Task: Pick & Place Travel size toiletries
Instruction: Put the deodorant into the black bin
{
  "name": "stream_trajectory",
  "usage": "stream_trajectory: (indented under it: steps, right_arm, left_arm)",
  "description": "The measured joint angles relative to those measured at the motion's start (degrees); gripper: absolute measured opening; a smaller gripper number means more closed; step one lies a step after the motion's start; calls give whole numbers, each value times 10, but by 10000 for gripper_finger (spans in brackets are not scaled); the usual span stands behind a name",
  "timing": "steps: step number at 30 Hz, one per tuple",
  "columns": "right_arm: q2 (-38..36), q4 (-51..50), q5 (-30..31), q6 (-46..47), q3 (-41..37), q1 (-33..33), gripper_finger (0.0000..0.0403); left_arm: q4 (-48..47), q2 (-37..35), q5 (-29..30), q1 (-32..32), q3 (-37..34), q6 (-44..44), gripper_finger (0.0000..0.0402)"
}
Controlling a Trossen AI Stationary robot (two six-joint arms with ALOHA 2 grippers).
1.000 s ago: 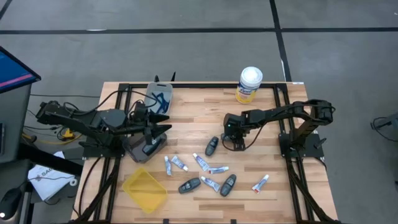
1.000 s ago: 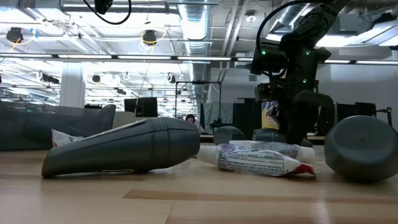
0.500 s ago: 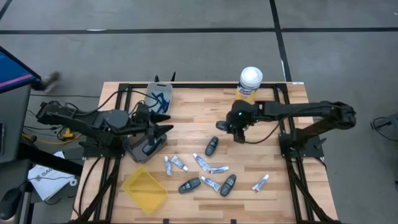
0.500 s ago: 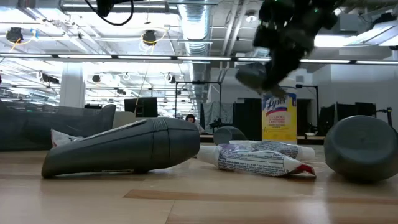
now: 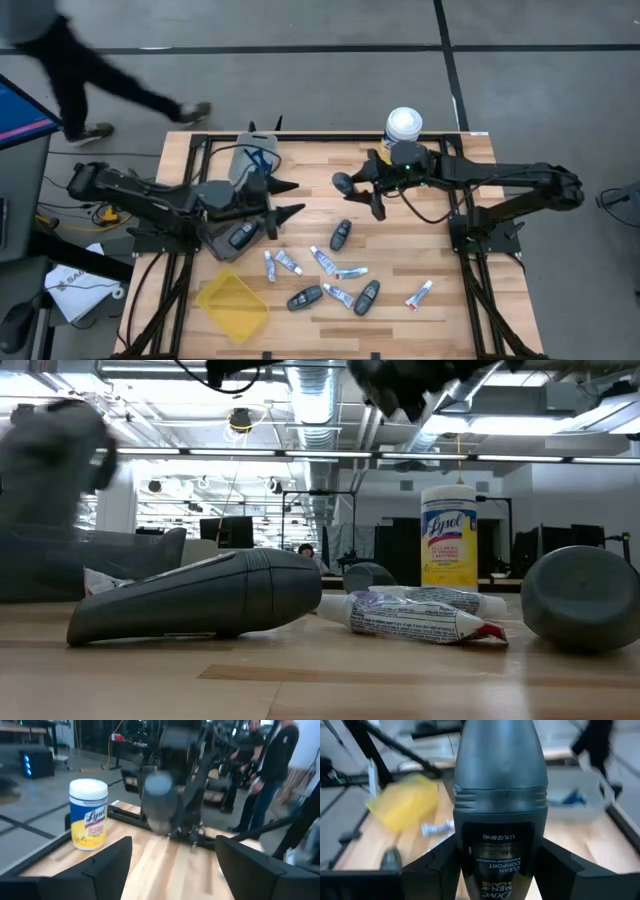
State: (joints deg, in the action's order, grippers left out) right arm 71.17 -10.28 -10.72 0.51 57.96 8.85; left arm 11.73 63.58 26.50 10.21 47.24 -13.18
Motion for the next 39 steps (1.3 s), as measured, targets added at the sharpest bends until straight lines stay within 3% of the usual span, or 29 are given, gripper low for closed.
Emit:
stream_trajectory:
  steps: [8,13,22,39]
  right_arm:
    - [13,25,-2,-3,40,-30,194]
    - [13,36,-3,-3,47,-44,198]
    - [13,61,-3,-5,47,-63,197]
    - [58,132,-26,10,46,-62,205]
  left_arm:
    - [102,74,-1,-25,0,24,331]
    - [180,100,-61,-41,0,25,353]
    - [242,112,-118,-52,0,28,353]
    - [292,112,-120,-52,0,68,352]
